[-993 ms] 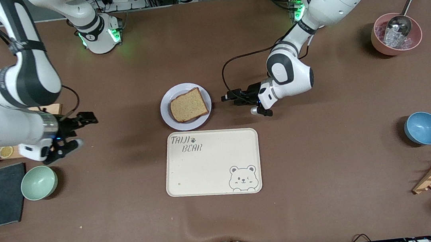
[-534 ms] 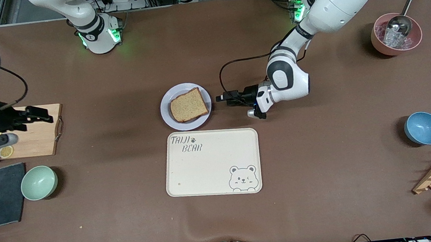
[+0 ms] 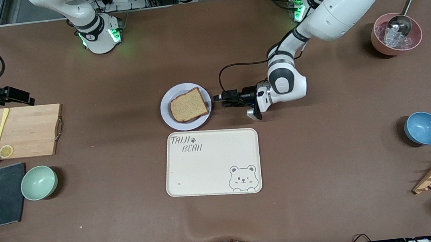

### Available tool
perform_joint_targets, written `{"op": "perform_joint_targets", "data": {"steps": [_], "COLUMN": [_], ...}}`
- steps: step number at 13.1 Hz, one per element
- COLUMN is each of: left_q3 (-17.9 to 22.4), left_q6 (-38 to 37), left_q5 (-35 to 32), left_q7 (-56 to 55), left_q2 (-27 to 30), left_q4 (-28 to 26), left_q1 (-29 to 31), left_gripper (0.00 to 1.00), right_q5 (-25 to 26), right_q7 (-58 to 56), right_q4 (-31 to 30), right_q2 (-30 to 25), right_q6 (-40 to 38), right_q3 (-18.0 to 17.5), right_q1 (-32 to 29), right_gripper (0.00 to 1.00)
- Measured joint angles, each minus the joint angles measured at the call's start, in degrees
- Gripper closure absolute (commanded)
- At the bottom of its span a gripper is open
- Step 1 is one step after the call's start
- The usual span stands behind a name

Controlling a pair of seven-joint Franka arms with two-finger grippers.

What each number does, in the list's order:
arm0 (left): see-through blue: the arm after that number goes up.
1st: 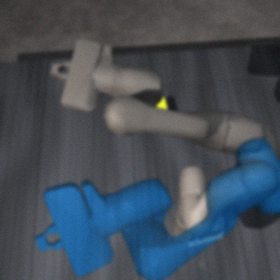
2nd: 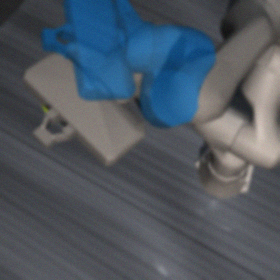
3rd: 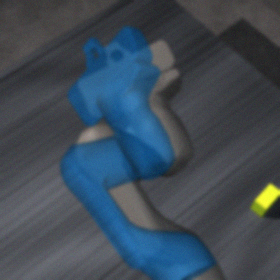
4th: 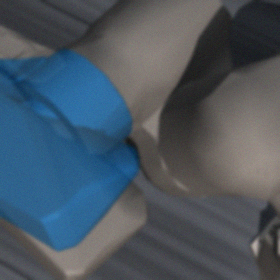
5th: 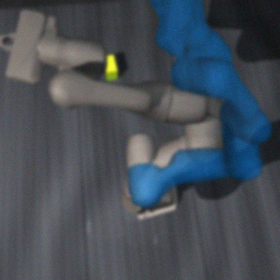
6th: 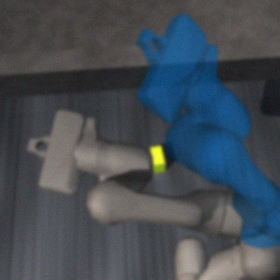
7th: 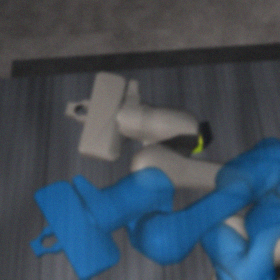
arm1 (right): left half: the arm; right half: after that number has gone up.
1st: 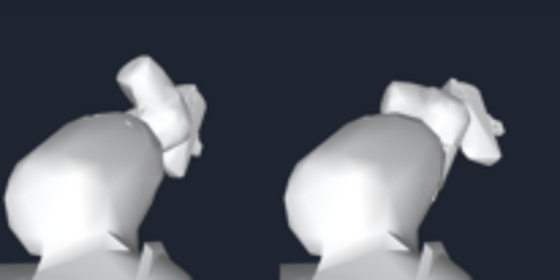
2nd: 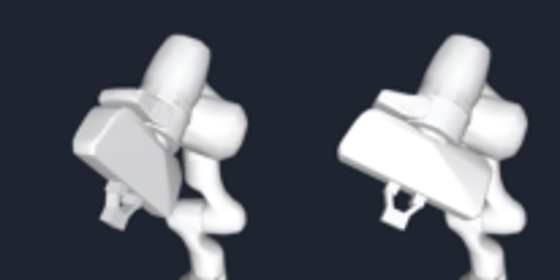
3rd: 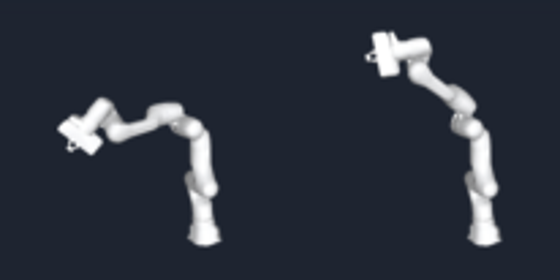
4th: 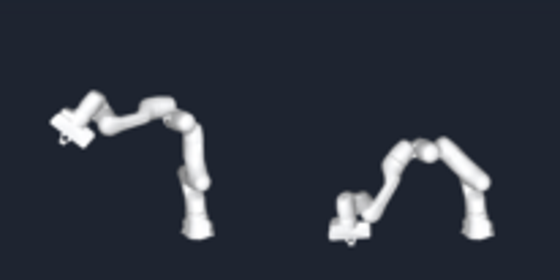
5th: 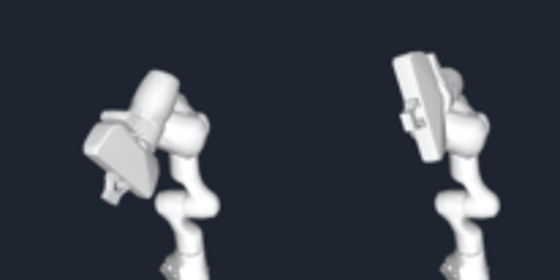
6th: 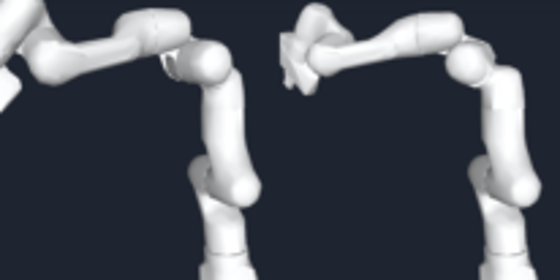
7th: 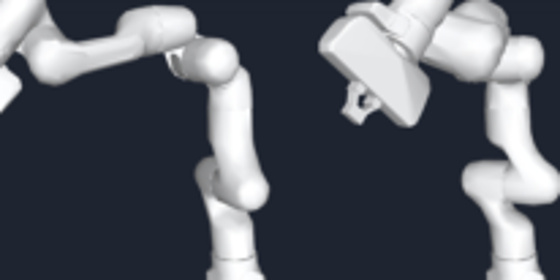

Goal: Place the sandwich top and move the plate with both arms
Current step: 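Open and withdraw the right gripper while the left gripper reaches the plate, then grasp the white plate rim with the left gripper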

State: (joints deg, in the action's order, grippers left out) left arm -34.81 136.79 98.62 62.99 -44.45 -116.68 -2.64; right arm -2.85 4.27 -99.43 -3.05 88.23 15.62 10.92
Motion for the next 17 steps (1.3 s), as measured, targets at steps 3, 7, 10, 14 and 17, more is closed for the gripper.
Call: {"op": "perform_joint_targets", "data": {"steps": [3, 7, 10, 14, 17], "left_q3": [0.0, 0.0, -0.1, -0.1, -0.1], "left_q6": [-0.5, -0.7, -0.8, -0.8, -0.8], "left_q5": [0.9, 1.0, 1.0, 1.1, 1.1], "left_q7": [3.5, 6.1, 7.7, 11.1, 13.8], "left_q2": [-2.3, -3.5, -3.8, -4.4, -5.4], "left_q4": [1.3, 2.1, 2.4, 2.9, 3.2], "left_q1": [-0.2, -0.4, -0.7, -1.7, -1.7], "left_gripper": [0.18, 0.32, 0.39, 0.43, 0.46], "right_q5": [0.1, 0.4, 0.5, 0.7, 0.7], "right_q7": [0.4, 0.6, 0.6, -1.4, -2.8], "right_q4": [2.2, 3.2, 3.8, 5.0, 5.2], "right_q2": [0.0, 0.0, -0.1, -0.3, -0.3], "right_q6": [-1.1, -3.4, -3.4, -3.4, -2.9], "right_q3": [-0.4, -11.2, -12.1, -12.1, -12.1], "right_q1": [-0.1, -10.8, -11.7, -12.1, -13.5], "right_gripper": [0.00, 0.00, 0.00, 0.00, 0.00]}}
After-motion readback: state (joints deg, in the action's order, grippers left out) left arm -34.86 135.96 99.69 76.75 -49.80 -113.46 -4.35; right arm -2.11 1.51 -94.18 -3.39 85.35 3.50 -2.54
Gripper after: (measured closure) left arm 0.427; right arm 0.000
